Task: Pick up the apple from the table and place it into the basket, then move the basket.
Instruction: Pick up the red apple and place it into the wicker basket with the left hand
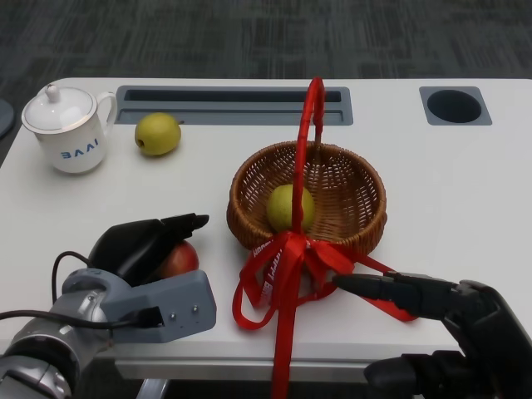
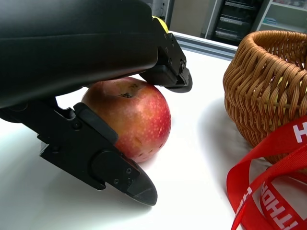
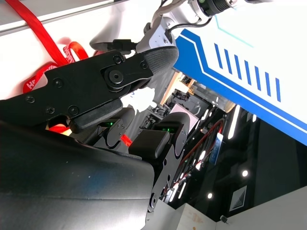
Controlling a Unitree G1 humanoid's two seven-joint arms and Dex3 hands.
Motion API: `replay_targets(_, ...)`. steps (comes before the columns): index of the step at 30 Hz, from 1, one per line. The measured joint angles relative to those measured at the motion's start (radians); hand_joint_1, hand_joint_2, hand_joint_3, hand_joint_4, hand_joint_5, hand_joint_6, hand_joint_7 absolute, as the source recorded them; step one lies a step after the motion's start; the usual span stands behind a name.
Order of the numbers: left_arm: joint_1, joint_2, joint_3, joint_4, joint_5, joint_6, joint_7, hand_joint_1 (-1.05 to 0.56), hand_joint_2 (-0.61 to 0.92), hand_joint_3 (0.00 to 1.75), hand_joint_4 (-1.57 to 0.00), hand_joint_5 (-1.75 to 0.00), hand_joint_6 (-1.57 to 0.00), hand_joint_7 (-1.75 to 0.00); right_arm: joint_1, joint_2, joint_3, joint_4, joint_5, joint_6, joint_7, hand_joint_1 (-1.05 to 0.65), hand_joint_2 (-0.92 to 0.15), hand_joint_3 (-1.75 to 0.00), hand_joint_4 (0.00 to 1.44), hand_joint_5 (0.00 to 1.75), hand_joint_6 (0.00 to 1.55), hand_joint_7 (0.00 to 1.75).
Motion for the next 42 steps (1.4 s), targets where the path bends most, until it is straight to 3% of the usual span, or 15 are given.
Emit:
replay_targets(4,-0.004,0.000,0.000,-0.002,-0.001,-0.002,0.021,-0.18,0.82,0.00,-1.23,-0.06,-1.08,-0.04,0.004,0.000,0.001,-0.006,-0.002,0.002,0.000,-0.44,-0.87,0.00,0.83,0.00,0.78,0.00)
replay_targets(19,0.037,0.069,0.069,-0.088,-0.045,-0.263,0.181,-0.15,0.79,0.00,-1.37,-0.09,-1.12,-0.02,0.006,0.000,0.007,-0.013,-0.002,0.026,0.002,-0.45,-0.88,0.00,0.83,0.00,0.79,0.00)
replay_targets(30,0.057,0.138,0.160,-0.249,-0.113,-0.415,0.182,-0.14,0.78,0.00,-1.28,-0.05,-1.13,-0.01,-0.005,-0.008,0.008,-0.011,-0.002,0.026,0.011,-0.46,-0.90,0.00,0.83,0.00,0.78,0.00)
replay_targets(37,0.060,0.131,0.203,-0.352,-0.199,-0.528,0.092,-0.17,0.76,0.00,-1.32,-0.05,-1.14,-0.01,-0.006,-0.004,0.023,-0.009,-0.002,0.026,0.011,-0.46,-0.89,0.00,0.84,0.00,0.79,0.00)
replay_targets(38,0.060,0.124,0.205,-0.366,-0.201,-0.529,0.083,-0.17,0.76,0.00,-1.33,-0.13,-1.14,-0.01,-0.007,-0.004,0.024,-0.007,-0.002,0.026,0.011,-0.46,-0.89,0.00,0.84,0.00,0.79,0.00)
replay_targets(39,0.059,0.116,0.206,-0.379,-0.200,-0.530,0.078,-0.18,0.76,0.00,-1.30,-0.31,-1.14,-0.01,-0.008,-0.004,0.025,-0.004,-0.002,0.026,0.011,-0.46,-0.89,0.00,0.84,0.00,0.79,0.00)
replay_targets(42,0.055,0.092,0.206,-0.411,-0.197,-0.529,0.060,-0.21,0.76,0.00,-0.98,-1.26,-1.15,-0.01,-0.011,-0.002,0.027,-0.002,-0.004,0.025,0.010,-0.46,-0.90,0.00,0.84,0.00,0.79,0.00)
